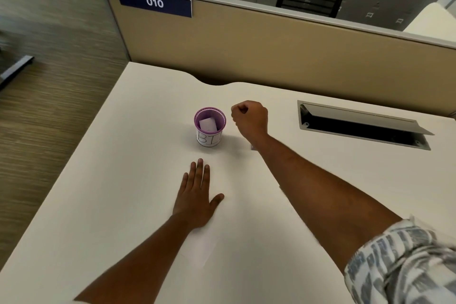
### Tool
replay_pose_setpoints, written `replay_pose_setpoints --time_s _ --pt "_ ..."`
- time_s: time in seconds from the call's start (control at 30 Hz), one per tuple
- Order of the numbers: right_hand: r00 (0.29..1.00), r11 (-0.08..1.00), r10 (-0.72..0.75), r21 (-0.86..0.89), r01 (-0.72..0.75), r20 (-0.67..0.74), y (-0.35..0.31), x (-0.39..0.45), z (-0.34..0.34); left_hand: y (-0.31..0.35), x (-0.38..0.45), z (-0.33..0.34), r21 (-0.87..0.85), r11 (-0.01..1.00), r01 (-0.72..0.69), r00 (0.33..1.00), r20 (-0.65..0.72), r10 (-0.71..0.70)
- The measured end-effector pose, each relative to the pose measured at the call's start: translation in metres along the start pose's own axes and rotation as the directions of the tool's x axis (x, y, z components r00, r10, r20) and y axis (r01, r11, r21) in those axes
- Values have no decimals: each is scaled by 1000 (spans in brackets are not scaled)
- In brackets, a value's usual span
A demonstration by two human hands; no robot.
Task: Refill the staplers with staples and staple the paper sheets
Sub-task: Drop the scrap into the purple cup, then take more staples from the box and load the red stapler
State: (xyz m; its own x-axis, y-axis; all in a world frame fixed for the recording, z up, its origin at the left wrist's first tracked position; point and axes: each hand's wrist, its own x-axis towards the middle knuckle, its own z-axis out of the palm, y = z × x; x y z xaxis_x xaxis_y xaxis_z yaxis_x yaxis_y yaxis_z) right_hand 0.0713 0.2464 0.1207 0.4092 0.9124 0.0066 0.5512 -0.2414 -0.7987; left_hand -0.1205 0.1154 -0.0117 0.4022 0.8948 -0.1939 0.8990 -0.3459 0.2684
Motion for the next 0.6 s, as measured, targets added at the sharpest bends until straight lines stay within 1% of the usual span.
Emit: replay_pose_setpoints --time_s 0.07,0.13,0.23,0.3,0.43,0.5,0.6 --pt "999 999 38 -30 -39 -24 15 1 -8 1 0 0 0 1000 -1 1000 0 1" --pt "998 992 50 -112 -54 -32 33 1 -16 0 0 0 12 1000 0 1000 8 0" --pt "995 967 90 -242 -79 36 61 0 -28 0 1 0 24 1000 0 1000 24 0" --pt "990 945 74 -324 -31 119 77 -1 -34 0 1 0 28 1000 -4 1000 25 3" --pt "957 894 58 -440 77 285 94 -7 -38 1 0 -1 24 1000 -5 1000 22 4" --pt "945 856 69 -506 110 321 102 -11 -39 1 0 -2 30 1000 -4 1000 28 3" --pt "943 827 73 -548 125 324 115 -17 -41 2 1 -4 12 1000 0 1000 30 -1"
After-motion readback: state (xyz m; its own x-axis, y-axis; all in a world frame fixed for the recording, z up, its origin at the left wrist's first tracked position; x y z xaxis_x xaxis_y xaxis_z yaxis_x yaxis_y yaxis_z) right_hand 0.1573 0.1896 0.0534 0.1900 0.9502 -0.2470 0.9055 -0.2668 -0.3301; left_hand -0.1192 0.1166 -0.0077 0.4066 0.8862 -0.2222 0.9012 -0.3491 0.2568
